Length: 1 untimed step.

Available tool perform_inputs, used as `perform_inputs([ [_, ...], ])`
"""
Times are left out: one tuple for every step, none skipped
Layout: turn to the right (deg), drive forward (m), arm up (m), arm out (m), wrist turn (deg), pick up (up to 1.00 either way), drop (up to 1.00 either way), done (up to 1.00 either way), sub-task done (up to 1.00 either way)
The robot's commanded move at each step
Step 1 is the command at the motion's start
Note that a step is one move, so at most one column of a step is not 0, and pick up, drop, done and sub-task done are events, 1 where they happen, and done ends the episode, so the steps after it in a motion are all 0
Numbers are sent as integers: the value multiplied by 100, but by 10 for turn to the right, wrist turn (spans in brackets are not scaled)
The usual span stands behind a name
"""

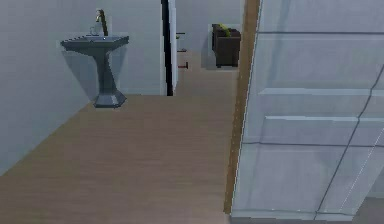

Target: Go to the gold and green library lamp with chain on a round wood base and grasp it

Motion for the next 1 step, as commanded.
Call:
perform_inputs([
  [0, 15, 0, 0, 0, 0, 0, 0, 0],
])
